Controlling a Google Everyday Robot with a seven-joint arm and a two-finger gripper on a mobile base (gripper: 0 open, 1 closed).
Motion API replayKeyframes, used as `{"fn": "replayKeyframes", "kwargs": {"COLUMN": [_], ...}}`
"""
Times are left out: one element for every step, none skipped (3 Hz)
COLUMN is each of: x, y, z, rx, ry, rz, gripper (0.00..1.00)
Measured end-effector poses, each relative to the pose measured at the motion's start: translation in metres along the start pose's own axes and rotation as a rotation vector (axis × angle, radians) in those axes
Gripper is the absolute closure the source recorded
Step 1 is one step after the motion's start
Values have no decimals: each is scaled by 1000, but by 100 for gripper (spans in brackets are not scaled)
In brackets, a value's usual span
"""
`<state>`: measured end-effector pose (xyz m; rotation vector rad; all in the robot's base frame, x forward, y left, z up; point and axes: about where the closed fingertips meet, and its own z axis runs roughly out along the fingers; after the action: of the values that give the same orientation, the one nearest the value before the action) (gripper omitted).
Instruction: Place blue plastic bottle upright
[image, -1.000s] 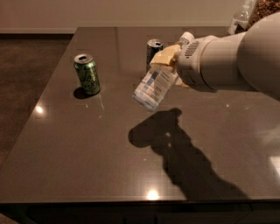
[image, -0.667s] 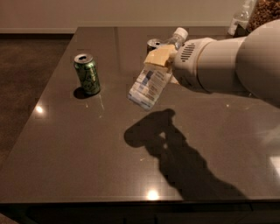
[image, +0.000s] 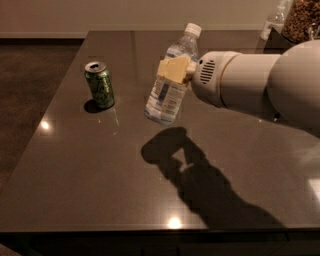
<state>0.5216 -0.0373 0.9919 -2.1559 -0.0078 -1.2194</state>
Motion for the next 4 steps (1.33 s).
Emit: {"fn": "replayKeyframes", "kwargs": {"x": [-2,-5,-4,-3], "y": [-3,-11,-10,-11], "z": [1,0,0,0], "rx": [17,24,23,38], "ry": [36,39,39,41], "rz": [-153,-252,-252,-296], "gripper": [100,100,100,100]}}
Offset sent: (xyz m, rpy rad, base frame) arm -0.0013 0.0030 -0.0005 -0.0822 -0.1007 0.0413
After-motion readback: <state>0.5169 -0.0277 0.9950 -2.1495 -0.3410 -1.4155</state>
